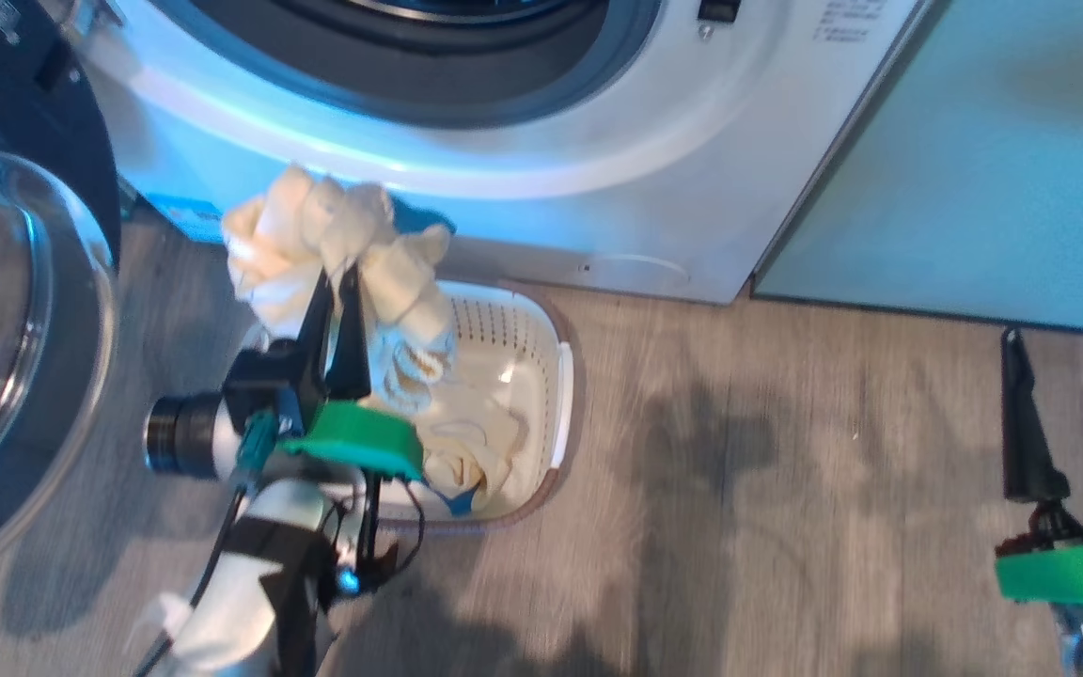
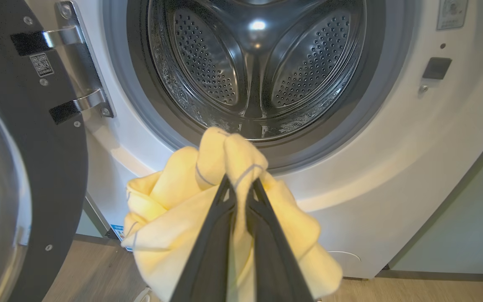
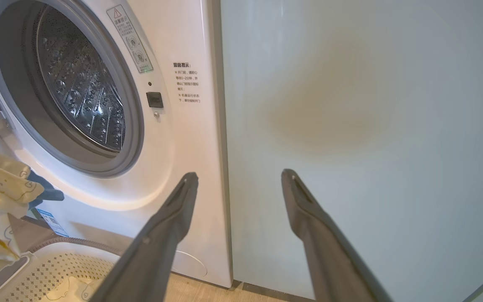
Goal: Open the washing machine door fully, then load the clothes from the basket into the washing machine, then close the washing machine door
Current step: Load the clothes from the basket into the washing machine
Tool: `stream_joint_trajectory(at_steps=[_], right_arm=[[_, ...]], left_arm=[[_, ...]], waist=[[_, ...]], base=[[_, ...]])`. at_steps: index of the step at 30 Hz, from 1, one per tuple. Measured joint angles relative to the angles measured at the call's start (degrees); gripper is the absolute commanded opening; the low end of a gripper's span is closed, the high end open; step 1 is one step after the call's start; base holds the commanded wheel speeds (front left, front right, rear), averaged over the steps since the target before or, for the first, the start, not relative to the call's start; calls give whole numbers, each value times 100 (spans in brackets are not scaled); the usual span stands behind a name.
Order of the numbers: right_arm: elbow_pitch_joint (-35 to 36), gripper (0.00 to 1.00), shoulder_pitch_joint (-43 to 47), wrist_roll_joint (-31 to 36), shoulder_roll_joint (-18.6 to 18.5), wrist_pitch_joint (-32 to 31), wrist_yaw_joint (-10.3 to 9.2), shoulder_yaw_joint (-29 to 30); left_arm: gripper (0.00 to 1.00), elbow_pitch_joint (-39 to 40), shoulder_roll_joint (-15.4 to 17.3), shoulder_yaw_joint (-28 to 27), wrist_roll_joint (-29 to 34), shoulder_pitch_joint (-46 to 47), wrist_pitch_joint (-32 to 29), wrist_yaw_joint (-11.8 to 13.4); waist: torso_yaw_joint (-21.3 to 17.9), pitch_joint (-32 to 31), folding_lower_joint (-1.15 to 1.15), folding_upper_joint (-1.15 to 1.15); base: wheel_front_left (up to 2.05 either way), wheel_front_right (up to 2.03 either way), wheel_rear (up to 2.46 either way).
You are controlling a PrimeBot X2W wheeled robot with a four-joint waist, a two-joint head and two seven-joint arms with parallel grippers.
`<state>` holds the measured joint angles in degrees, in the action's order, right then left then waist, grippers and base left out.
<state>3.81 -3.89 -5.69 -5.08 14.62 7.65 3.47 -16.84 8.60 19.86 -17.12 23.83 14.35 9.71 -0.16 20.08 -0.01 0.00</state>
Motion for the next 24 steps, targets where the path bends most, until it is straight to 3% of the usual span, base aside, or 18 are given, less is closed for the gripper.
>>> stream_joint_trajectory(at_steps=[12,24], right_arm=[[54,100,510,124,129,-103,0,-43],[138,100,849,174,198,-212,0,-59]], left_arm=[[0,854,233,66,-2,-1076,-147,154],[0,1271,382,101,-19,-1586,-386,250]], waist=[[-32,-830,0,0],[-56,-1279,0,0]], base=[[0,0,0],[0,0,0]])
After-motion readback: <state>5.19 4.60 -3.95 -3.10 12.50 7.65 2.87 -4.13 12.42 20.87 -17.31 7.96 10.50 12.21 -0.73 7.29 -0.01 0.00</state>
